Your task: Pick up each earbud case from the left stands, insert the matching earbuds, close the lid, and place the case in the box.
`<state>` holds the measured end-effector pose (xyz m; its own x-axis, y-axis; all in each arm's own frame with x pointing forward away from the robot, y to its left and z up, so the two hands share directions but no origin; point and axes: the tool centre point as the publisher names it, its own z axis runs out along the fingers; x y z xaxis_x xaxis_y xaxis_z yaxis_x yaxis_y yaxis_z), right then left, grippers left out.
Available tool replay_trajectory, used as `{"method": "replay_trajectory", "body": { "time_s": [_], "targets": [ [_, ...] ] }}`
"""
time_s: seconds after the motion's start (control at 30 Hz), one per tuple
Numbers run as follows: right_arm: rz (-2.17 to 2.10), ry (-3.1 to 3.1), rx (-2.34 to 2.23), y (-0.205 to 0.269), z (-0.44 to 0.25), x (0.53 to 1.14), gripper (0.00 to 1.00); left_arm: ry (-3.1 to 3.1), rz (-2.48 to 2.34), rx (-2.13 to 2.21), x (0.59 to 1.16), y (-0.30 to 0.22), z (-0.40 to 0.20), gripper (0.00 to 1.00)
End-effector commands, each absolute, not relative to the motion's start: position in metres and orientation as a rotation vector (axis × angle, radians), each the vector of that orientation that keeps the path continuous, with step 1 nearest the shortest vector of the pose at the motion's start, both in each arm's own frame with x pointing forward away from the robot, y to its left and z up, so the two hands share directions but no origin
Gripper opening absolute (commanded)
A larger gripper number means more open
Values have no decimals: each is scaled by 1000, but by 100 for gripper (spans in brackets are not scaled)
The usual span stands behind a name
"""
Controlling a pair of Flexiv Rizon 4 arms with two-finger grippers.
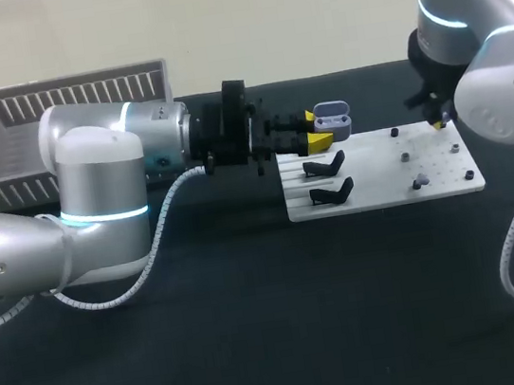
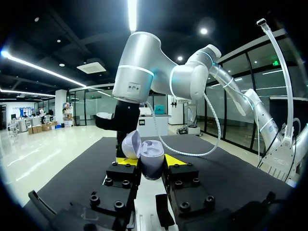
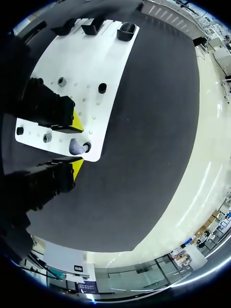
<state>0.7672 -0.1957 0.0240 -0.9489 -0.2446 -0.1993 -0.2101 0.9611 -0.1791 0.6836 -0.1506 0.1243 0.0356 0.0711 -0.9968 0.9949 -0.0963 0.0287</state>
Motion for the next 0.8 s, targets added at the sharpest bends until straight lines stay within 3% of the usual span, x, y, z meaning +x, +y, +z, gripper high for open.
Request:
{"method": "replay_trajectory", "body": {
  "time_s": [0.03, 0.2, 0.33, 0.8],
  "targets": [
    [-243, 2877, -332, -195, 23, 766, 29, 1189, -1219, 1347, 684, -151, 123, 0],
    [-246, 2879, -326, -195, 23, 766, 27, 1189, -1219, 1347, 684, -151, 123, 0],
    [-252, 2879, -320, -195, 22, 766, 0, 1189, -1219, 1347, 684, -151, 123, 0],
    [-291, 2860, -264, -187, 60, 733, 0, 1189, -1219, 1347, 684, -151, 123, 0]
  ]
}}
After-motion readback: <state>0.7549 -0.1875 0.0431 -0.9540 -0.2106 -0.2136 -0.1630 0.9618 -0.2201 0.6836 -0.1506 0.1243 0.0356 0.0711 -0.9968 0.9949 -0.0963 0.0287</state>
